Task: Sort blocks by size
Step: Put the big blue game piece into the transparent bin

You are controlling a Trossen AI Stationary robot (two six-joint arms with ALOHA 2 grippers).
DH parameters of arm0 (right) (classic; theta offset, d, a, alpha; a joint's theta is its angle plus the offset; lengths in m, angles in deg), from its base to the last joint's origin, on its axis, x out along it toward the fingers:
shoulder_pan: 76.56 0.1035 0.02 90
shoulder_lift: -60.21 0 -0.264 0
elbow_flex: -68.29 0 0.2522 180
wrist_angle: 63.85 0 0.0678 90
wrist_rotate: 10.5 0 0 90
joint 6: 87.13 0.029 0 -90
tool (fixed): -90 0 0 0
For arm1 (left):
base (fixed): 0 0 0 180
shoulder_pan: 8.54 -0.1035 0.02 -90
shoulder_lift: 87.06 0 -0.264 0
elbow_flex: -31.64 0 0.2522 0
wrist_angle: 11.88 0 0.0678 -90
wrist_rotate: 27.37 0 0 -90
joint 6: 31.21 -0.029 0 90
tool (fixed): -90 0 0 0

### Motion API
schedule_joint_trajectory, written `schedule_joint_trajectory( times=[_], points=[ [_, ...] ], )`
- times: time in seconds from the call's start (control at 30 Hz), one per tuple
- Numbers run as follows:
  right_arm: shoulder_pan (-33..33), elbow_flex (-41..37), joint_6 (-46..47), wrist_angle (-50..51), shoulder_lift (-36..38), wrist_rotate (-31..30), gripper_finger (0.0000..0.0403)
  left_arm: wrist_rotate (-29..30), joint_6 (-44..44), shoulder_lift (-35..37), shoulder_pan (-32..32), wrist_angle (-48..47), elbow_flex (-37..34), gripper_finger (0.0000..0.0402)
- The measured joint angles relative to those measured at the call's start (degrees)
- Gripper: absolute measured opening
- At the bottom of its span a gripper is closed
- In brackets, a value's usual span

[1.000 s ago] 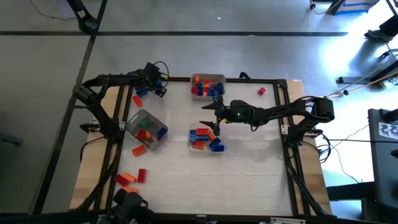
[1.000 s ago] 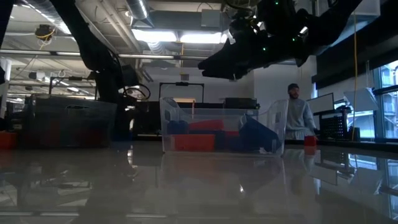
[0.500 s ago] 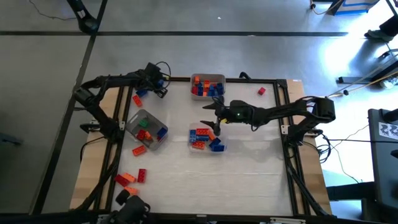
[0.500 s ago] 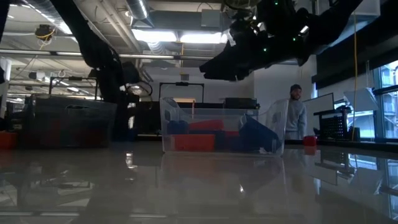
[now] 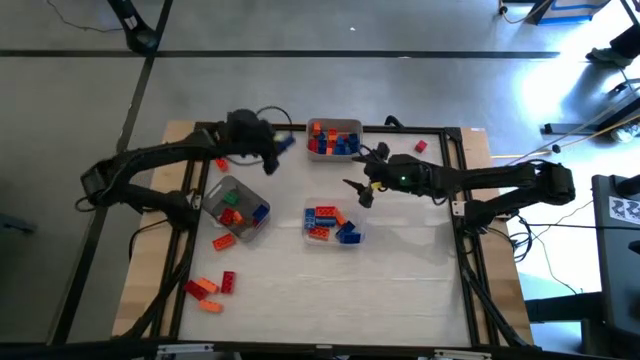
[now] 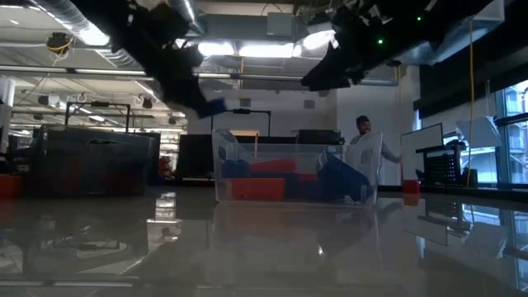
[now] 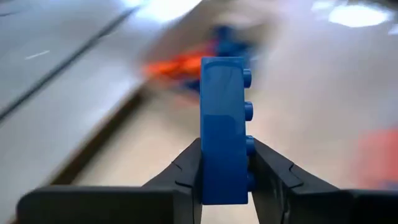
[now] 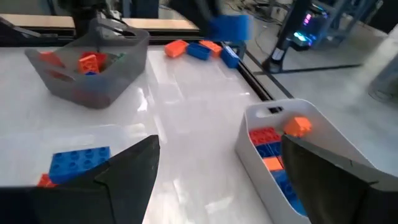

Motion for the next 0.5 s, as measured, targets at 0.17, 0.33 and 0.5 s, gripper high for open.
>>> schedule_joint_trajectory(
  times=[0.17, 0.33, 0.5],
  points=[
    [0.0, 0.0, 1.6, 3.3, 0.6, -0.6, 0.0331, -10.0, 2.7, 0.3, 9.5, 3.3, 0.0, 0.0084],
    [0.0, 0.0, 3.5, 5.6, 0.6, -0.6, 0.0331, -10.5, 4.0, -1.6, 19.2, 6.9, -0.2, 0.0087],
    [0.0, 0.0, 4.6, 6.0, 0.6, -0.5, 0.0331, -10.6, 4.0, -5.4, 25.7, 13.4, -0.2, 0.0084]
  ],
)
